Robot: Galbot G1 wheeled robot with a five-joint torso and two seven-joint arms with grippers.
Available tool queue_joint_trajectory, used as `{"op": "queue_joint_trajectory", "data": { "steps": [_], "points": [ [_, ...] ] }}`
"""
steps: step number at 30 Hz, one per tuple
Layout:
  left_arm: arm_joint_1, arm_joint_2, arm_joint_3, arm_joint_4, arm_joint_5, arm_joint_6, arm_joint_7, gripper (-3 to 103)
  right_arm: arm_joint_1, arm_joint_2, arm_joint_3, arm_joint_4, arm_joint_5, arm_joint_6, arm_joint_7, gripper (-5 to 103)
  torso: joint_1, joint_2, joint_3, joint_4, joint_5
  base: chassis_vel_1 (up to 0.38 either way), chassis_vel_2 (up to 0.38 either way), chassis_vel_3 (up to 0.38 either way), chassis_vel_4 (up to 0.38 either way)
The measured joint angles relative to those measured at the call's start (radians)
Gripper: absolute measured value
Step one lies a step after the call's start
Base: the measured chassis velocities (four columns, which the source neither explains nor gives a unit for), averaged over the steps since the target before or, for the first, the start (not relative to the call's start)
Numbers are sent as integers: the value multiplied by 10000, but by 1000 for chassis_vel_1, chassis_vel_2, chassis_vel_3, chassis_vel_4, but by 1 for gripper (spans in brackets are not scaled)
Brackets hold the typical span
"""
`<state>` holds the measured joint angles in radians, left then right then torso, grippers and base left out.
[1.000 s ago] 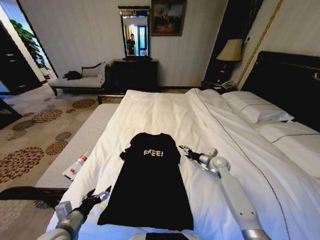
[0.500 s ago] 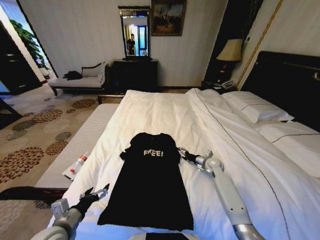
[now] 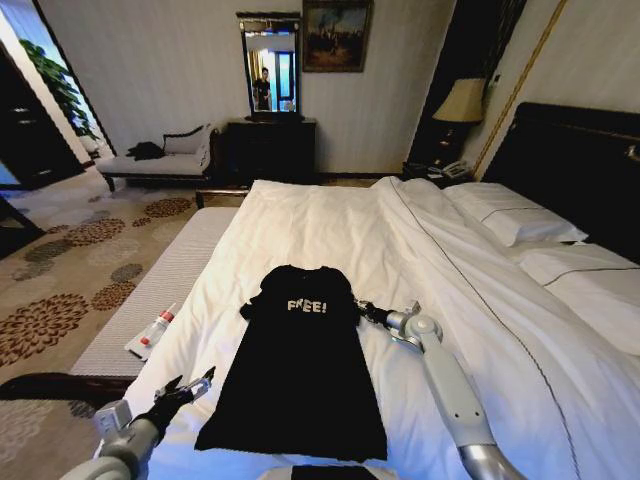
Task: Fold the clothes on the bed.
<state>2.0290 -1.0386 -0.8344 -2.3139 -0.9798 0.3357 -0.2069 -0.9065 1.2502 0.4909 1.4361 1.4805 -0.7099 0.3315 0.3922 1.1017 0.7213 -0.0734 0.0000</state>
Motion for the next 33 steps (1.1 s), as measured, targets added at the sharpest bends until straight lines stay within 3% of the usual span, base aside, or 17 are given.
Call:
{"op": "queue_joint_trajectory", "data": {
  "steps": [2, 4, 6, 9, 19, 33],
  "points": [
    [3, -21, -8, 0, 1, -4, 6, 100, -8, -14, -1, 15, -28, 18, -3, 35, 0, 0, 0, 0, 0, 0, 0, 0, 0],
    [16, -62, -31, -11, 1, -12, 44, 100, -30, -53, -1, 73, -59, 52, -5, 19, 0, 0, 0, 1, 0, 0, 0, 0, 0],
    [19, -69, -34, -12, 2, -14, 52, 100, -36, -68, -1, 91, -64, 61, -5, 19, 0, 0, 0, 1, 0, 0, 0, 0, 0],
    [13, -120, -34, -12, 17, -23, 100, 100, -65, -165, -1, 184, -91, 110, -7, 3, 0, 0, 0, 1, 0, 0, 0, 0, 0],
    [-35, -320, -9, 68, 77, -116, 324, 100, -465, -625, 19, 874, -937, 532, -272, 1, 0, 0, 0, -2, -1, 0, 0, 0, 0],
    [64, -405, -235, 87, -9, -238, 622, 100, -419, -1049, 29, 1118, -1256, 839, -386, 1, 0, 0, 0, 1, 1, 0, 0, 0, 0]
  ]
}}
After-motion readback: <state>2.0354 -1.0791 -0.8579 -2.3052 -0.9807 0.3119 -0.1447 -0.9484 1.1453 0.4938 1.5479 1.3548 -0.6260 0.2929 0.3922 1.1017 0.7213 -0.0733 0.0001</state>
